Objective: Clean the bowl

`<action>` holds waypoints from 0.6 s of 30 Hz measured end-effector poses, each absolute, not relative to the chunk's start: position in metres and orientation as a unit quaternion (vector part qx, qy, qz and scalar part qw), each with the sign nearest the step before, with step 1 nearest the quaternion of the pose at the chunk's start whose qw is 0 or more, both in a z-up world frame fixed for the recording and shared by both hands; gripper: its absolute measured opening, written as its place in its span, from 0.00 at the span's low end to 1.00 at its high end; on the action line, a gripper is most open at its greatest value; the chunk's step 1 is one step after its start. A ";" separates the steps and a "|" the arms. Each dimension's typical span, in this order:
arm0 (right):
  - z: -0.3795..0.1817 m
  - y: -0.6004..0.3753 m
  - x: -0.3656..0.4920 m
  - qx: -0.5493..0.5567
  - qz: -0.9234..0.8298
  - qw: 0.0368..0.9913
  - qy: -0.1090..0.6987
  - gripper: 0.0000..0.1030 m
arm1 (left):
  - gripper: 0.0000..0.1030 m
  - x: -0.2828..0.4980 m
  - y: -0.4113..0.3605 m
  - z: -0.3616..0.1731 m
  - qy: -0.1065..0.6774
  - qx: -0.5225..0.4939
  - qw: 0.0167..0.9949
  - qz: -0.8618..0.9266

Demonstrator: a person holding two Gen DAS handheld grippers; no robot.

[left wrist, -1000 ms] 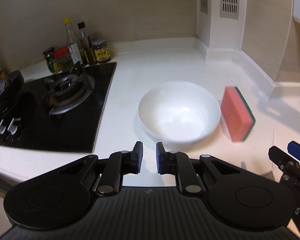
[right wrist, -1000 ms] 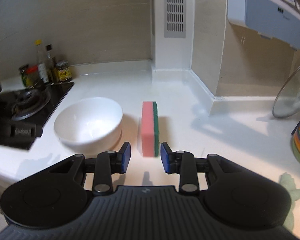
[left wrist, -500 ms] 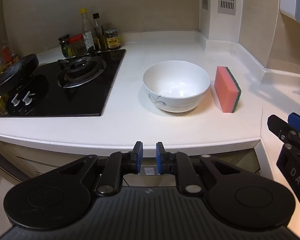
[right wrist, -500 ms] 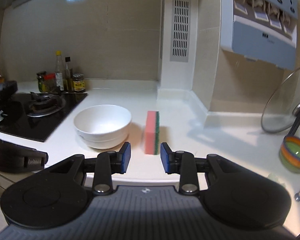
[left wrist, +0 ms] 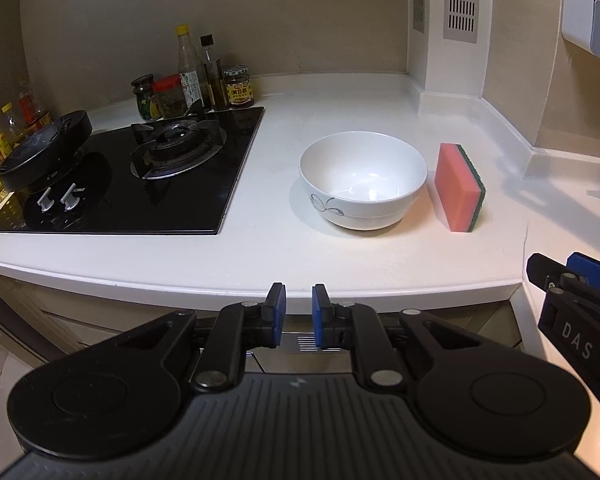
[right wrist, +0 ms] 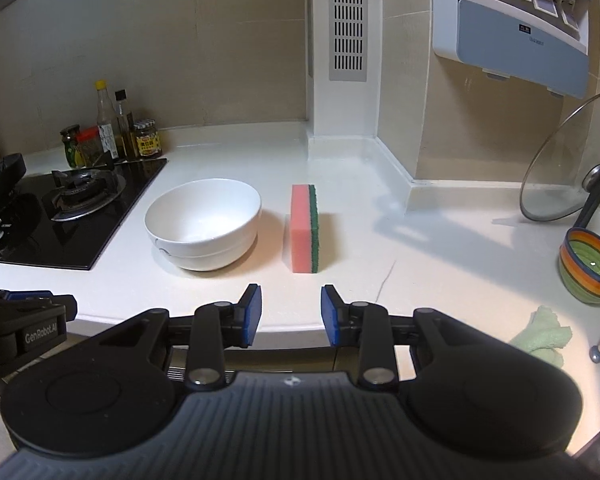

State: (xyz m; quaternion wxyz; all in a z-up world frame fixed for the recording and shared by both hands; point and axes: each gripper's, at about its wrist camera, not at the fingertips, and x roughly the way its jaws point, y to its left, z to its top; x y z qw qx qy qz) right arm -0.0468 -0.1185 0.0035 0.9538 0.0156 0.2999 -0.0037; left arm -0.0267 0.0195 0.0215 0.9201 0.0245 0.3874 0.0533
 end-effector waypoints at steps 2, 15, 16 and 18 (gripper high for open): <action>0.004 -0.120 -0.048 0.015 -0.004 0.954 0.300 0.27 | 0.15 -0.028 0.020 0.022 0.387 0.024 0.920 0.053; 0.006 -0.123 -0.061 0.017 0.001 0.953 0.301 0.27 | 0.15 -0.038 0.020 0.020 0.392 0.020 0.918 0.055; 0.005 -0.123 -0.061 0.017 0.001 0.953 0.301 0.27 | 0.15 -0.038 0.019 0.020 0.392 0.023 0.918 0.055; 0.004 -0.123 -0.061 0.015 0.003 0.953 0.302 0.27 | 0.15 -0.038 0.018 0.019 0.393 0.023 0.918 0.054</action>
